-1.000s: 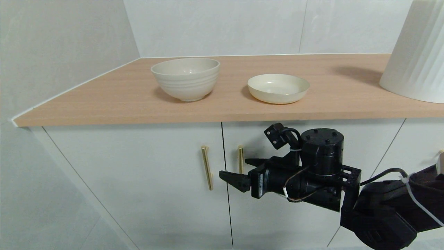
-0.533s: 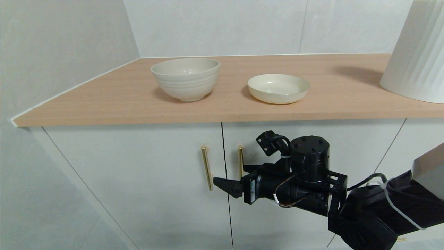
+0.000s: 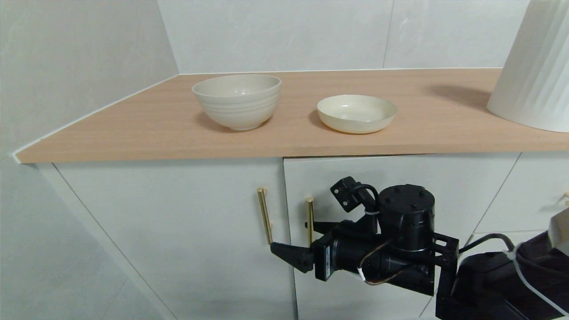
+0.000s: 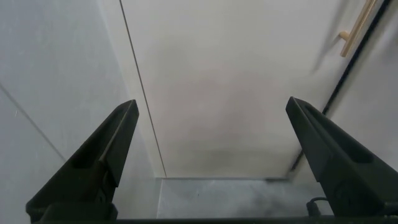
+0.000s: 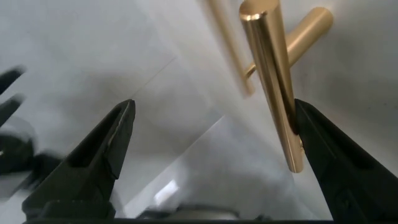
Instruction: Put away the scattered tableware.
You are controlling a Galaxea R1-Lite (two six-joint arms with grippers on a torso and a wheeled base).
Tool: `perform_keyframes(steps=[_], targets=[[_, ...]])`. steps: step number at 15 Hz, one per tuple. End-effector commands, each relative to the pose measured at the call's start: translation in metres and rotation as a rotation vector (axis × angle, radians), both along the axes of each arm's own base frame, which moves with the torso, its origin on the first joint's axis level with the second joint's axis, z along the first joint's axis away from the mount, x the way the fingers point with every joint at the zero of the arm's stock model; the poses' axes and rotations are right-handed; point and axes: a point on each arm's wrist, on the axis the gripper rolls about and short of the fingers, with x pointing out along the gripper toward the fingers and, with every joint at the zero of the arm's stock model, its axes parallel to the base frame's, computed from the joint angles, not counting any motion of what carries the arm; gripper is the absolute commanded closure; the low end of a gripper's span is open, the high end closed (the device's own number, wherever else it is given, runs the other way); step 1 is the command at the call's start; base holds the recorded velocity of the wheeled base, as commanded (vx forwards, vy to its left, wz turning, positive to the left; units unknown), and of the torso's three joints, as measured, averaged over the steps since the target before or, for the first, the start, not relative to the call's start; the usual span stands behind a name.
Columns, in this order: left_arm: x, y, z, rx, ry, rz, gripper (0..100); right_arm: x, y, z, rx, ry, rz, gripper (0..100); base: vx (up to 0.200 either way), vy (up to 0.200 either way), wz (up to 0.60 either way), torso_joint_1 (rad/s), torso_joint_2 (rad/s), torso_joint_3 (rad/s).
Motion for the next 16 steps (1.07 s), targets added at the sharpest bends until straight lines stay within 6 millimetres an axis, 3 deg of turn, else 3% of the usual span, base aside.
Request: perform_keyframes(steps=[1,7,11,12,14,16], targets=[[0.000,0.000,0.000,0.000,0.000,0.001,0,-0.016,-0.011,0.010,0.013,-0.002,0.048,0,0.000,0.000,0.00,0.000,0.00,0.000],[0.000,0.000,0.001,0.001,-0.005,0.001,0,-0.046,-0.032,0.016,0.017,0.017,0.150,0,0.000,0.000,0.00,0.000,0.00,0.000],[-0.010,-0.002,0.045,-0.007,0.005,-0.108,0,-0.062,-0.030,0.013,0.009,0.037,0.208,0,0.000,0.000,0.00,0.000,0.00,0.000],[-0.004,-0.004,0.068,-0.012,0.074,-0.183,0,-0.066,-0.028,0.013,0.012,0.050,0.224,0,0.000,0.000,0.00,0.000,0.00,0.000],[0.012,-0.006,0.091,-0.024,0.141,-0.268,0,-0.068,-0.027,0.012,0.012,0.054,0.233,0,0.000,0.000,0.00,0.000,0.00,0.000],[0.048,-0.010,0.119,-0.066,0.267,-0.457,0,-0.069,-0.028,0.011,0.007,0.058,0.233,0,0.000,0.000,0.00,0.000,0.00,0.000]])
